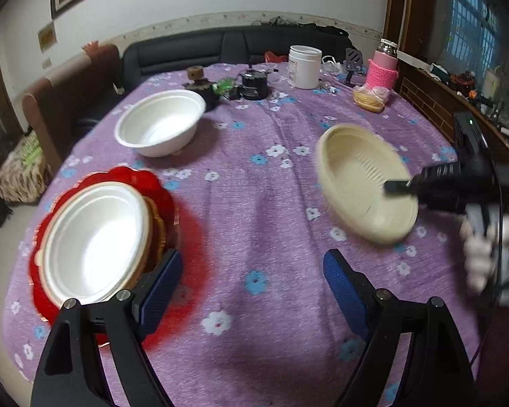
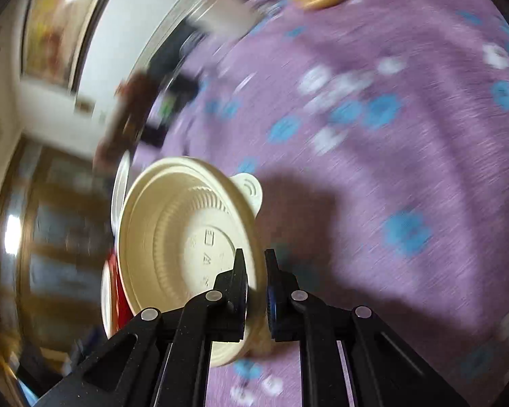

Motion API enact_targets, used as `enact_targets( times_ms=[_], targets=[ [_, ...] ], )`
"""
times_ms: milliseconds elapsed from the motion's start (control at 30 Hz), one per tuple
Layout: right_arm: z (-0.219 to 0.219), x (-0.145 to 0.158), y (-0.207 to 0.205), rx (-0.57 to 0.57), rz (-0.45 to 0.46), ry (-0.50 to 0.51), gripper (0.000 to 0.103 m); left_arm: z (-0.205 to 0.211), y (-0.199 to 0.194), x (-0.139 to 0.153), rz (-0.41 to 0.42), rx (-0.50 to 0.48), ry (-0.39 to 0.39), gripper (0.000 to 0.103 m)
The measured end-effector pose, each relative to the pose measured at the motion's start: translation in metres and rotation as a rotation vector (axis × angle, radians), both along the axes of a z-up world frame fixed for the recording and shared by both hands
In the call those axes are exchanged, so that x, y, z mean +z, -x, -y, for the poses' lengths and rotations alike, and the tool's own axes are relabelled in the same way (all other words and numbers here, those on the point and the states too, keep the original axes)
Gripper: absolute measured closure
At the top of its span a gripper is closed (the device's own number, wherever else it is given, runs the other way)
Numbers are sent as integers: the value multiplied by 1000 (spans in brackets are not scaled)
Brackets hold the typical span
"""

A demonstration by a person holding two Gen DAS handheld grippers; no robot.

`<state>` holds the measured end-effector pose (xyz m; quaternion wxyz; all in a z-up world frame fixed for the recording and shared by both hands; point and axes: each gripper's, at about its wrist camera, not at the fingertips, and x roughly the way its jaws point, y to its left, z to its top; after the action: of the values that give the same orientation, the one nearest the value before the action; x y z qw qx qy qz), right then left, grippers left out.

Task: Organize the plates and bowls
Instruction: 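Grip the tan bowl rim with the left gripper beside the right gripper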

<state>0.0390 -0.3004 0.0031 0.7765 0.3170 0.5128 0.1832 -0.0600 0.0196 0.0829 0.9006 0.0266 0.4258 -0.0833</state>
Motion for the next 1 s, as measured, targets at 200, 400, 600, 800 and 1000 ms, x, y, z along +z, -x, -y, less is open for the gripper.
enact_targets(
  times_ms=[200,400,600,800,1000],
  targets=[
    [-29,22,18,4,165,164,52,27,-34,-7,-60,-27,31,19],
    [-28,19,25,-29,177,215,54,52,-85,-25,-147,-32,19,19],
    [-43,15,23,3,163,293,83,57,-110,-53,-262,-24,71,86],
    [-46,15,25,5,180,304,86,64,-103,-49,-236,-29,54,88],
    [-49,25,30,23,273,255,86,55,-86,-32,-177,-24,44,88]
  ],
)
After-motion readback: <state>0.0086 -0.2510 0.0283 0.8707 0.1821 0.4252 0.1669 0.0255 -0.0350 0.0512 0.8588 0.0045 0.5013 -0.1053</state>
